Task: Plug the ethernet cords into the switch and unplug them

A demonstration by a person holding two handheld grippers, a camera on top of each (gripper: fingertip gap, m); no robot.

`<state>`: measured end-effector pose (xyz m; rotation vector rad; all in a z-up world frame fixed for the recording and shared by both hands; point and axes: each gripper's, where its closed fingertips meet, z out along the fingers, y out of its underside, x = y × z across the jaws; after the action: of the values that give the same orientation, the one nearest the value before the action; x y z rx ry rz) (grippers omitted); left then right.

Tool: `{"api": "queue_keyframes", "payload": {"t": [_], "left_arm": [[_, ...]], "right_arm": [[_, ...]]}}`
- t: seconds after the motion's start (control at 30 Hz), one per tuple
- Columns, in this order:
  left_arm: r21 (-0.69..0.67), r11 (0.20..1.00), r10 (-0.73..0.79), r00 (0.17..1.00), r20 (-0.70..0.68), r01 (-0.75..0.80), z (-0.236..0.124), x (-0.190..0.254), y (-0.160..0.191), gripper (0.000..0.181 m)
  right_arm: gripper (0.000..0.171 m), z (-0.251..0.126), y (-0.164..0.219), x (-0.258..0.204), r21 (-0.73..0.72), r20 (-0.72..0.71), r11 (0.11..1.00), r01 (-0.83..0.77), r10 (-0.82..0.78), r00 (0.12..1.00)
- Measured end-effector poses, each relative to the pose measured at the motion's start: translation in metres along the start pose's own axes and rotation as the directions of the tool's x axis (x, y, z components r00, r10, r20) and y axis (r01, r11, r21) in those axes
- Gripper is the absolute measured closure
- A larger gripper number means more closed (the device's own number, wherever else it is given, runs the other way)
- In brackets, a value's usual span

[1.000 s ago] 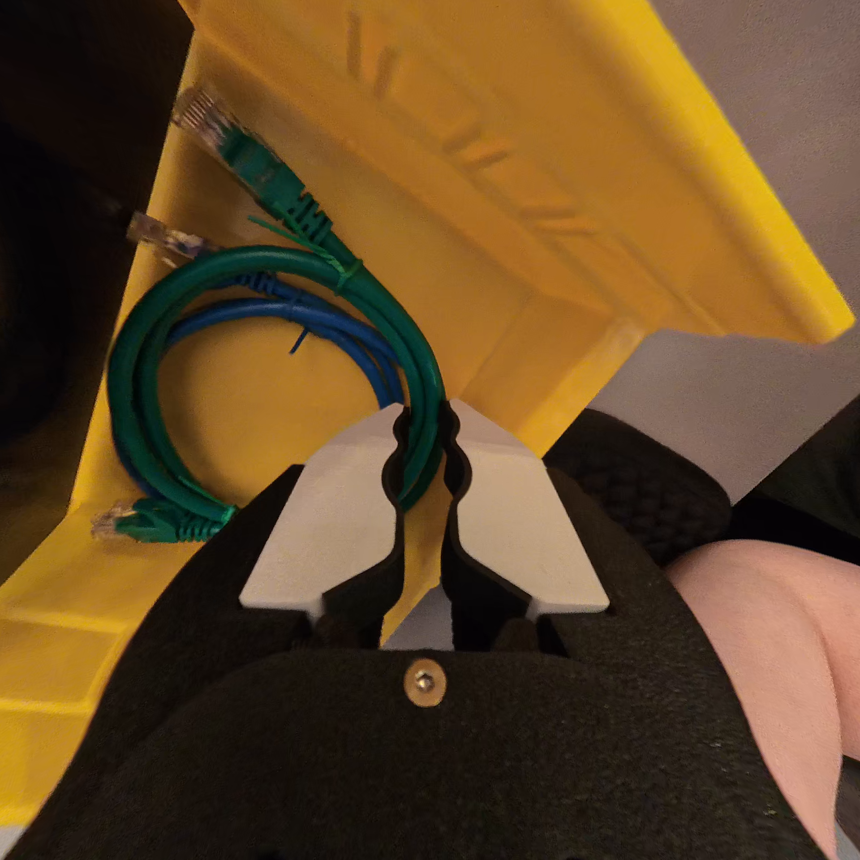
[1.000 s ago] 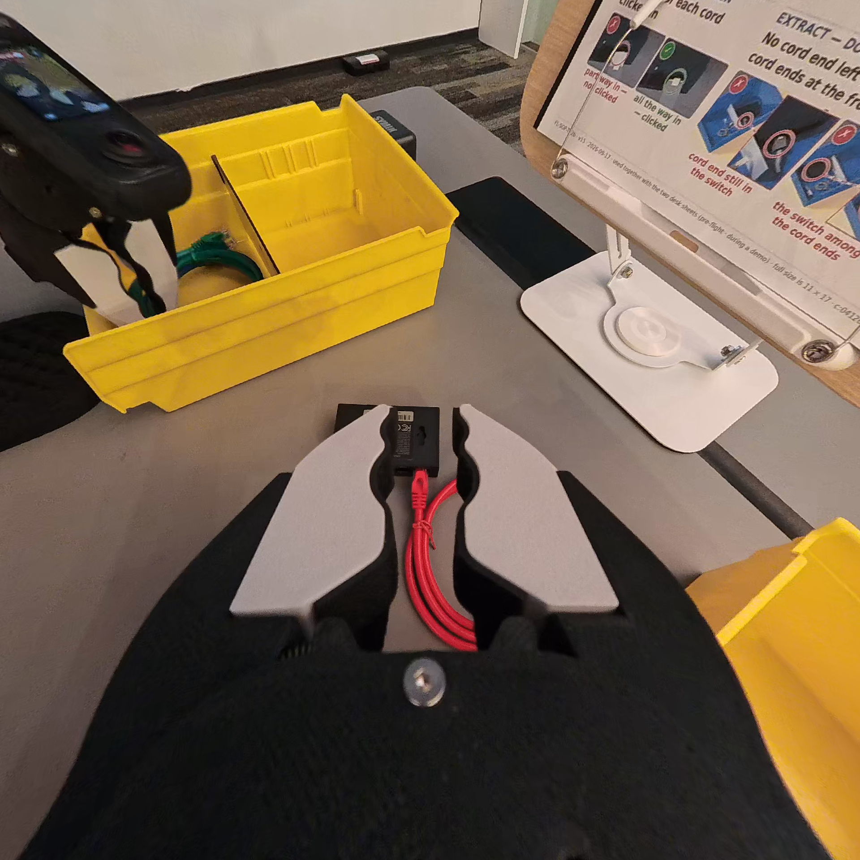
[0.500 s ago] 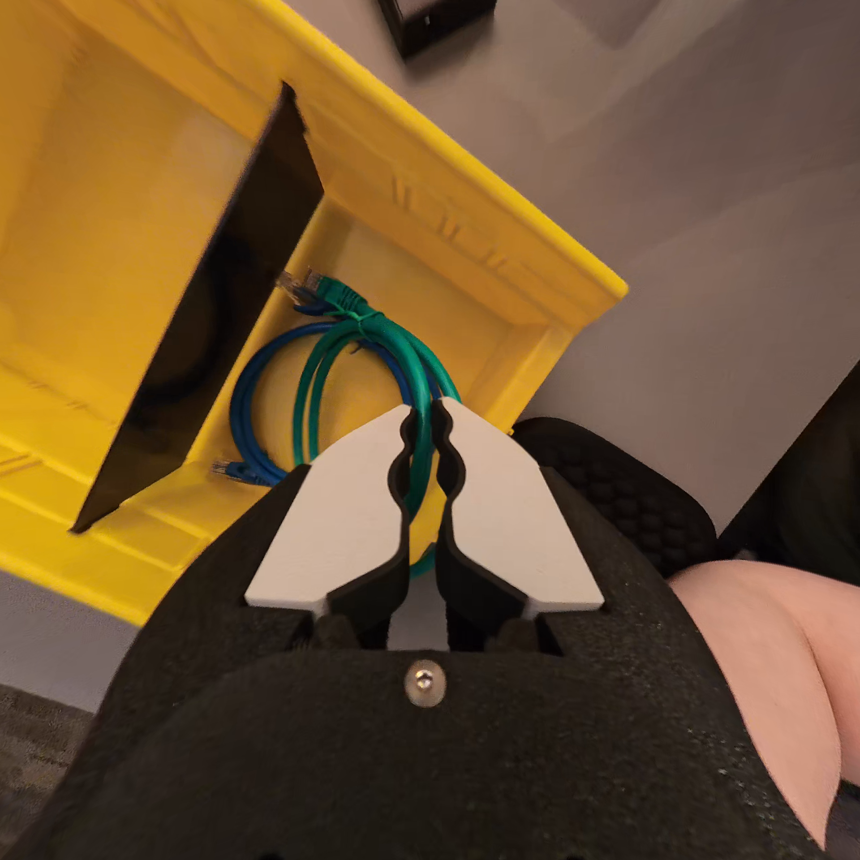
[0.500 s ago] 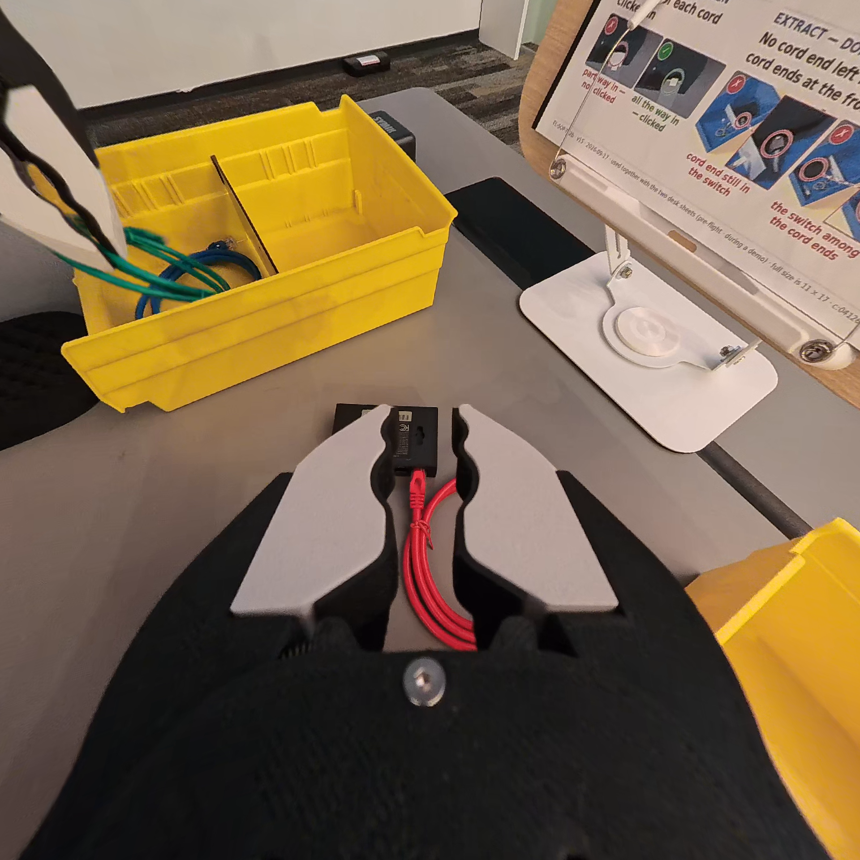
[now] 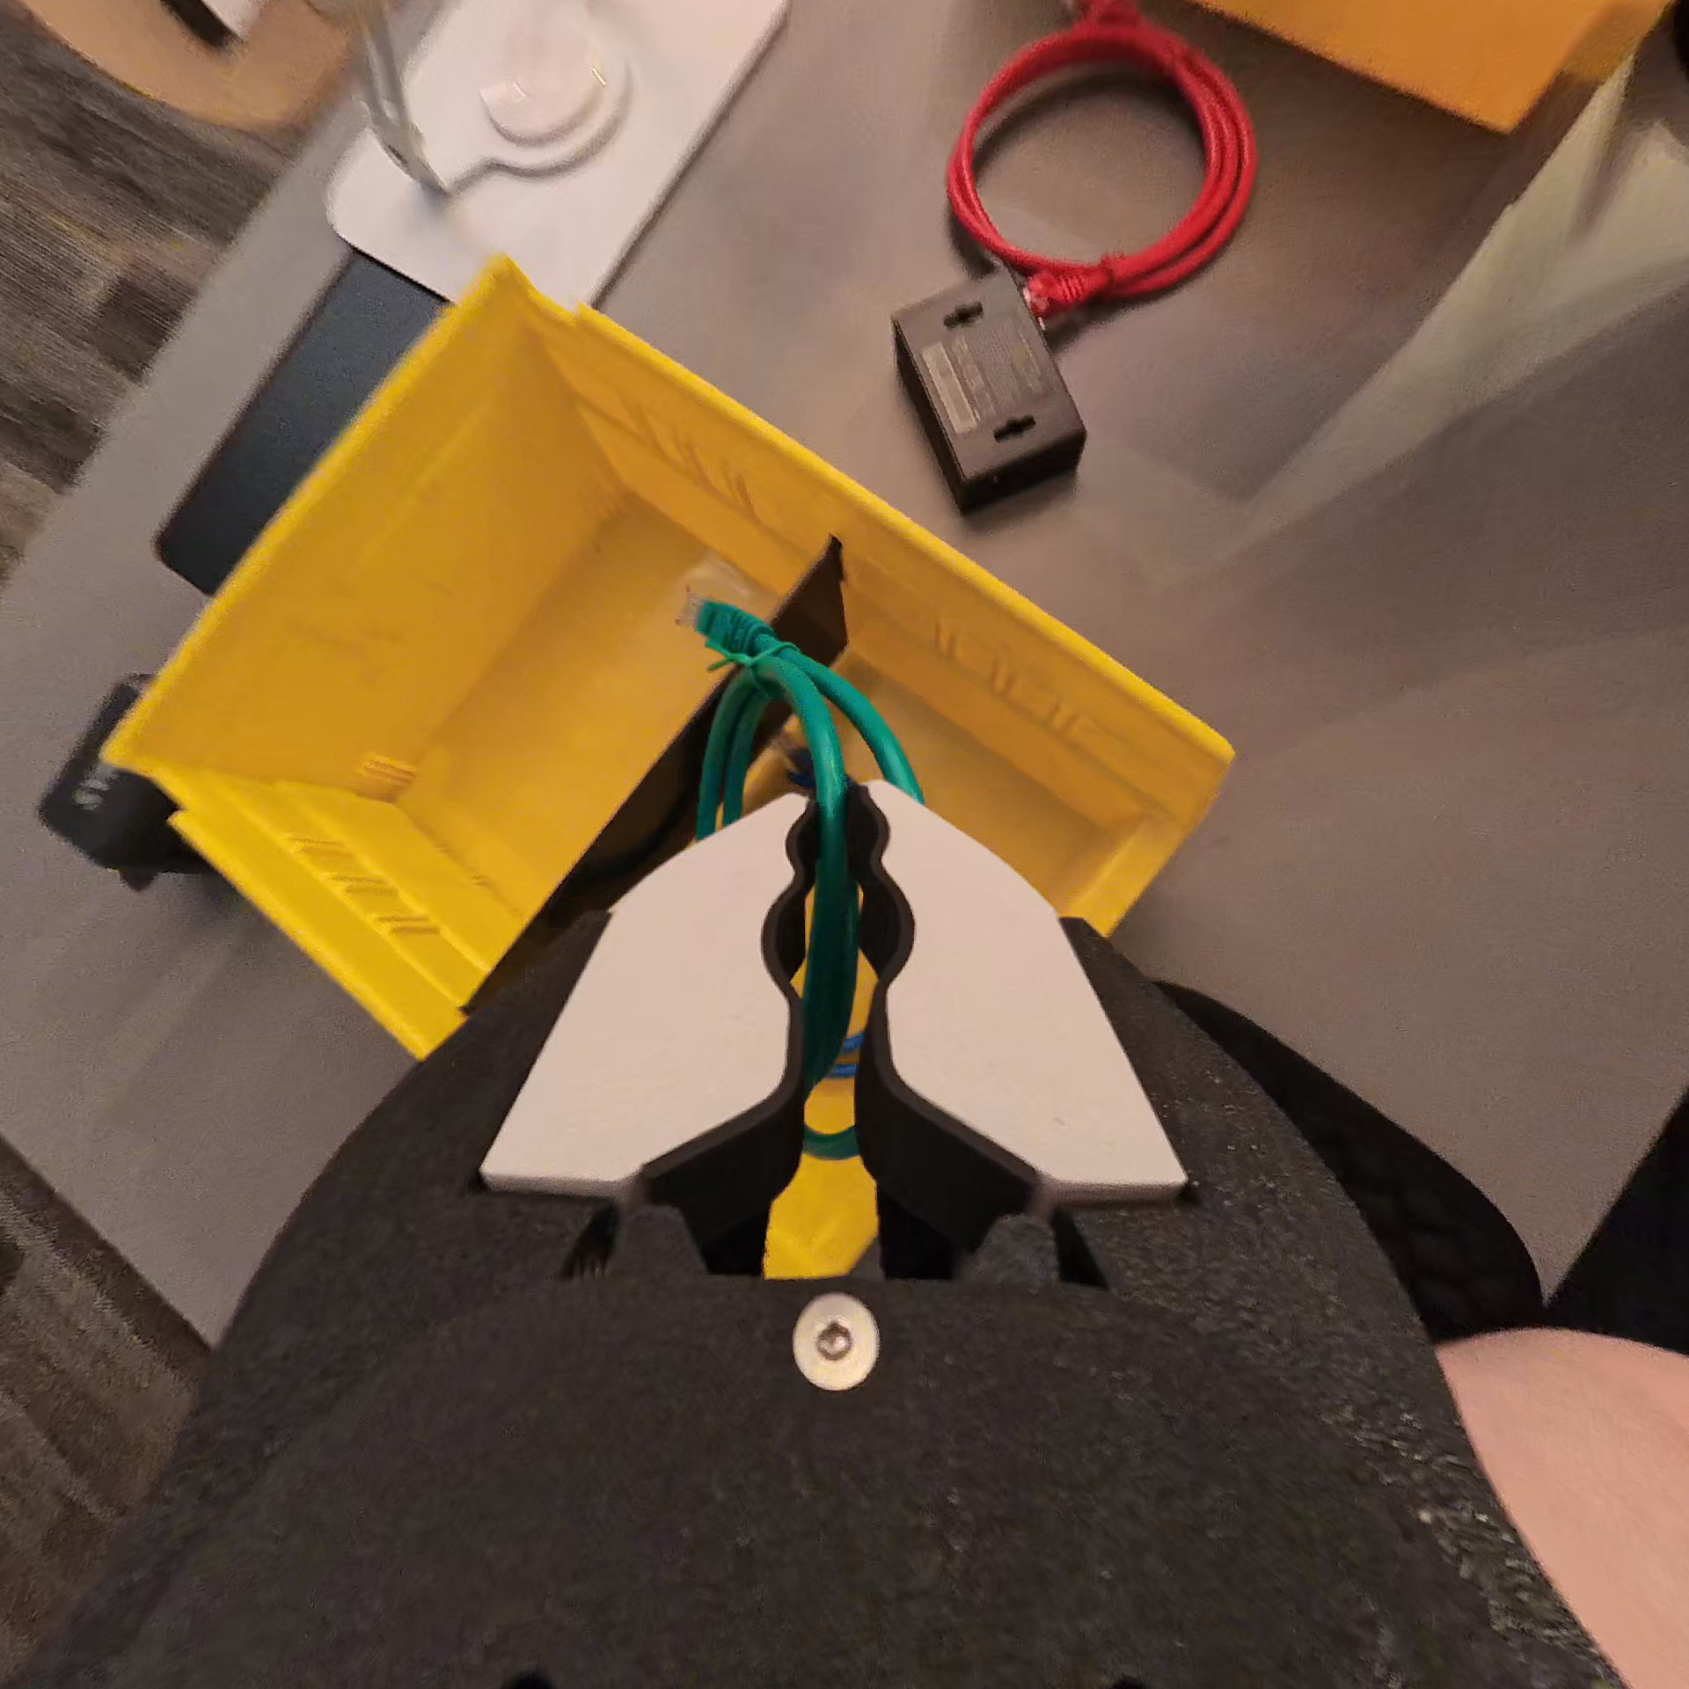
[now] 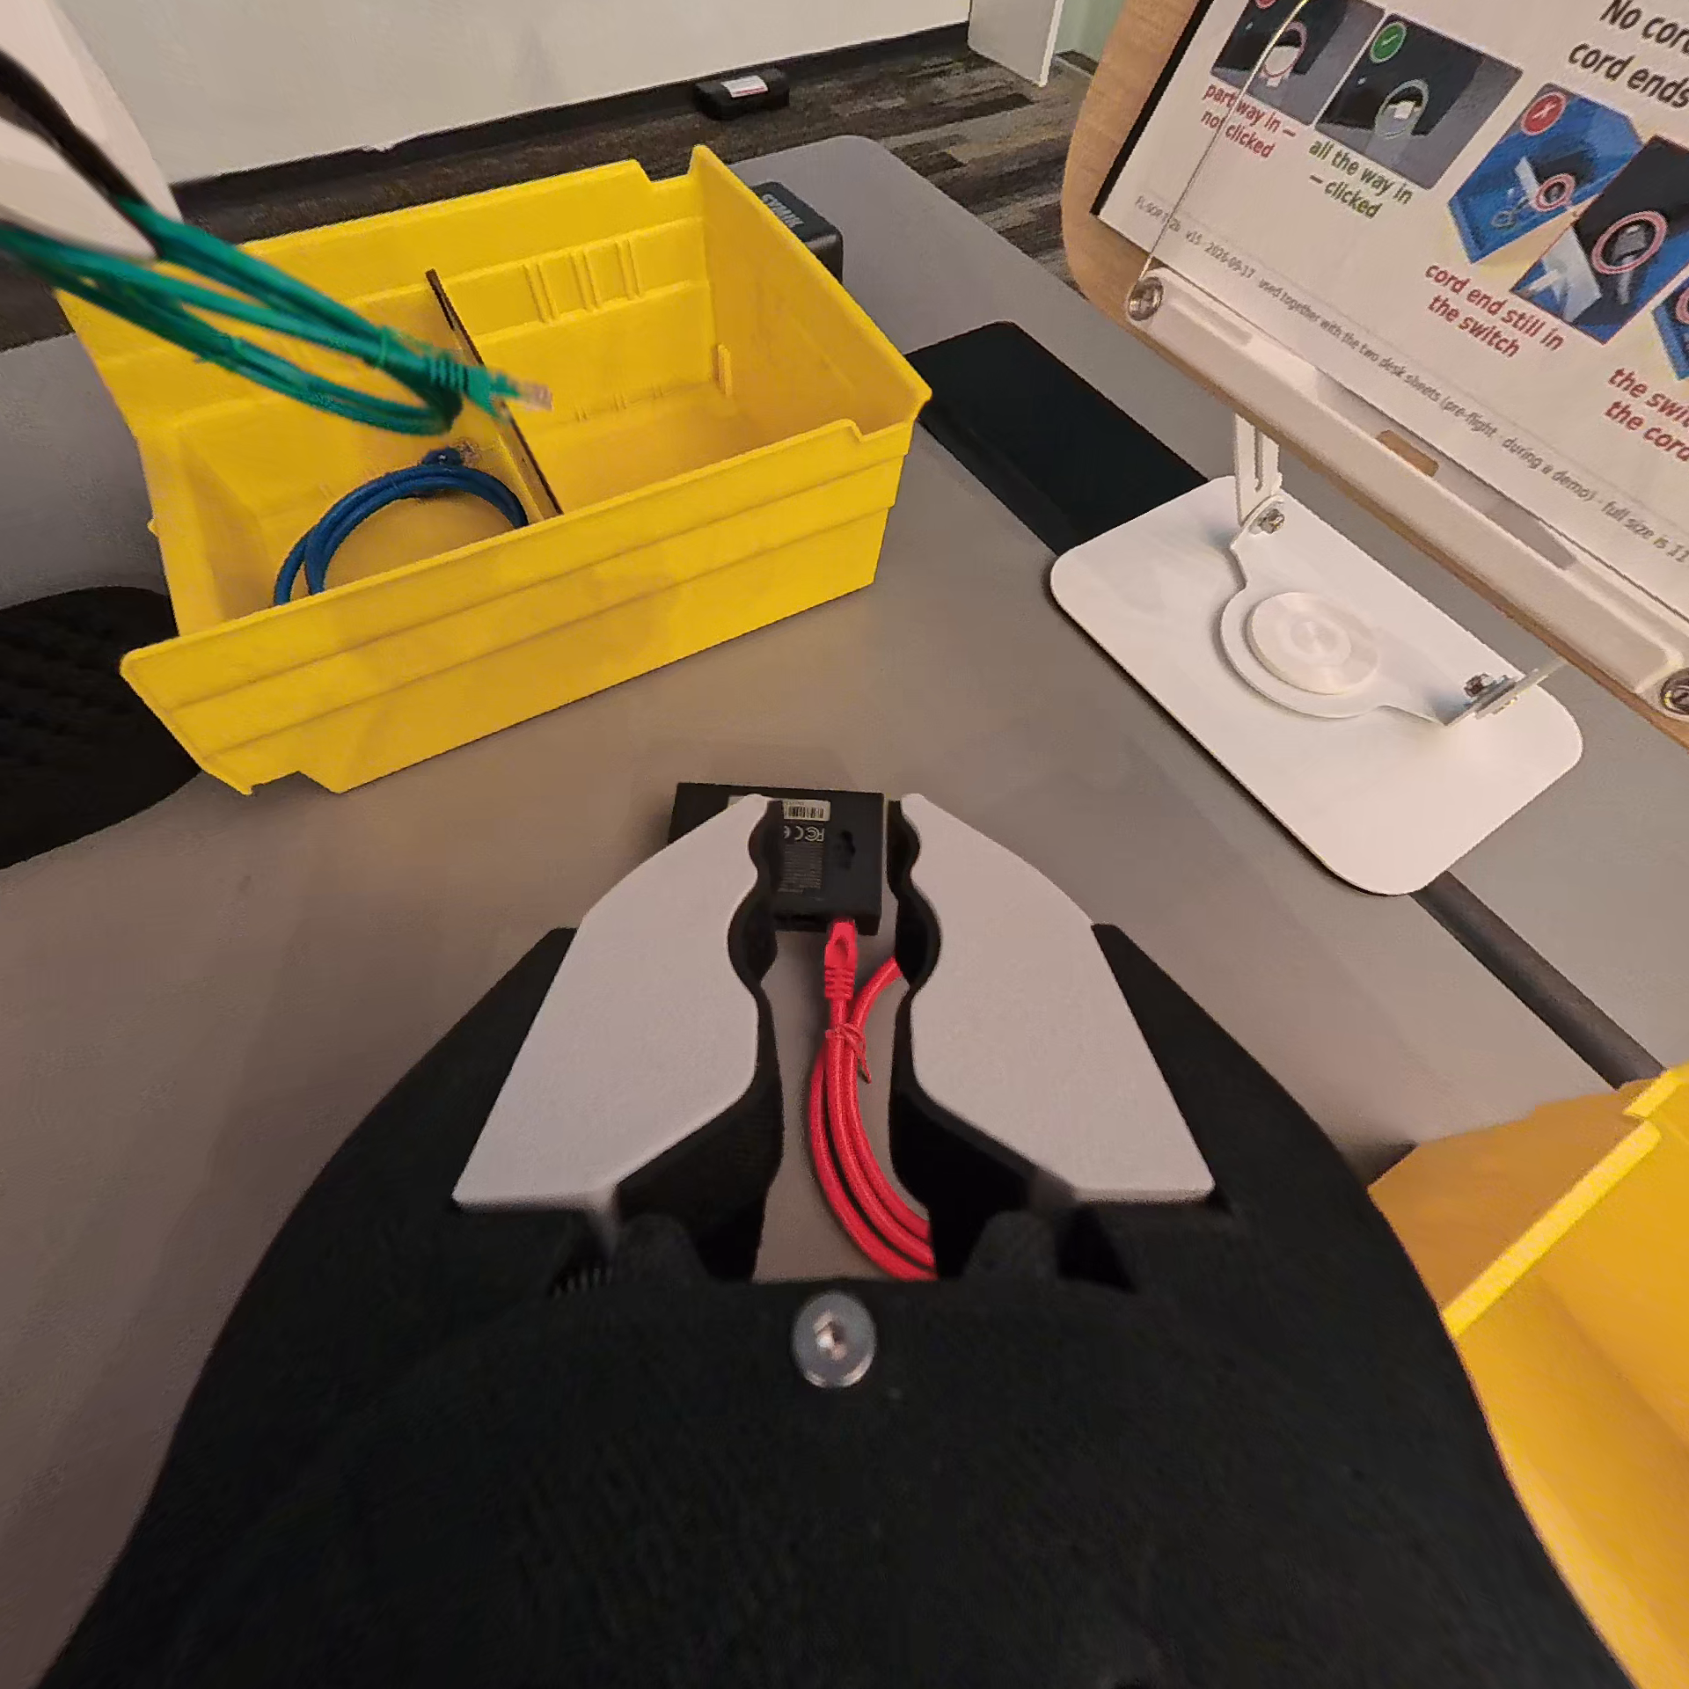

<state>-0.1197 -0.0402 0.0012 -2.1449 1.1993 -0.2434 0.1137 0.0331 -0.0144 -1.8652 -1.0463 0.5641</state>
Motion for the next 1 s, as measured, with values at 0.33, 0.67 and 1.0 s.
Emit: {"api": "queue_keyframes", "payload": {"t": [0.33, 0.67, 1.0], "left_arm": [[0.266, 0.963, 0.006, 0.994, 0.109, -0.035, -0.035, -0.003, -0.05, 0.175], [0.583, 0.811, 0.044, 0.998, 0.039, -0.058, -0.04, 0.057, -0.151, 0.176], [0.568, 0.811, 0.142, 0.989, 0.037, -0.138, -0.011, 0.096, -0.172, 0.175]], "right_arm": [[0.149, 0.006, -0.011, -0.029, 0.06, 0.091, 0.998, 0.02, -0.025, 0.996], [0.138, -0.055, -0.089, -0.095, 0.387, 0.591, 0.839, -0.383, 0.094, 0.801], [0.129, -0.073, -0.106, -0.085, 0.285, 0.824, 0.608, -0.741, 0.239, 0.513]]}}
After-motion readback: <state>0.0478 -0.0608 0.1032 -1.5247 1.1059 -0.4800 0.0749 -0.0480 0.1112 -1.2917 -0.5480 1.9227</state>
